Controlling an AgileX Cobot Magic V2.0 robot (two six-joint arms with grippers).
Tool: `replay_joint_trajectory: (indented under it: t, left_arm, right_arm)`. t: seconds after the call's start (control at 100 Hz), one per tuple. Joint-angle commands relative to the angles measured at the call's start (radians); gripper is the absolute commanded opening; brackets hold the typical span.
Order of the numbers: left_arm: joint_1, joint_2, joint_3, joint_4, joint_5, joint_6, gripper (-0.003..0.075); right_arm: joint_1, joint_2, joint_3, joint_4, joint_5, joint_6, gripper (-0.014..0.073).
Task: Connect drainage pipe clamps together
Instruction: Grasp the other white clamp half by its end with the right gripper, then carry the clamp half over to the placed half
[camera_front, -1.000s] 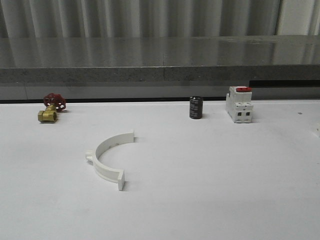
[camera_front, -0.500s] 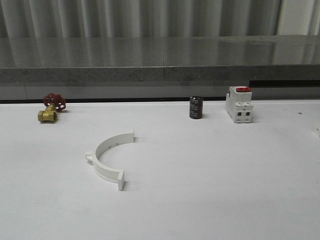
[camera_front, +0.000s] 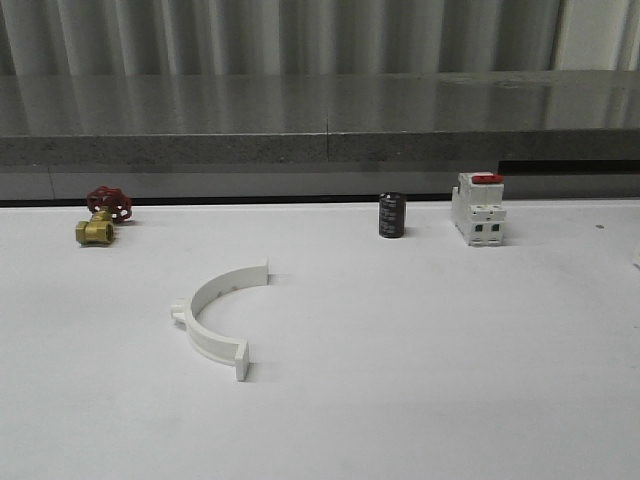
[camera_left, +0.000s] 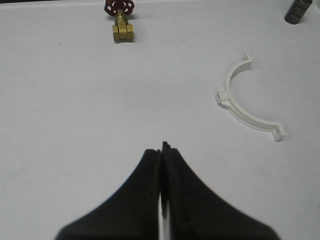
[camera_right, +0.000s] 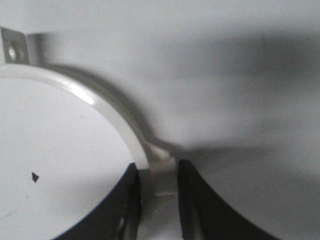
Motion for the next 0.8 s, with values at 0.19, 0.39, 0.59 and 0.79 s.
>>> replay_joint_trajectory:
  t: [0.19, 0.39, 0.59, 0.79]
  left_arm:
    - [-0.008, 0.000, -0.025, -0.006, -0.071, -0.001, -0.0021]
    - [-0.008, 0.000, -0.025, -0.006, -0.071, -0.001, -0.0021]
    - [-0.008, 0.000, -0.025, -0.006, -0.071, -0.001, -0.0021]
    - [-0.008, 0.000, -0.025, -0.008, -0.071, -0.001, -0.0021]
  right_arm:
    - [-0.003, -0.045, -0.029, 0.037, -0.015, -0.009, -0.0036]
    - [0.056, -0.065, -0.061, 0.068, 0.034, 0.054, -0.0034]
    - [0.232, -0.167, -0.066, 0.051, 0.068, 0.246, -0.0034]
    - [0.534, -0.202, -0.083, -0.192, 0.082, 0.652, -0.0034]
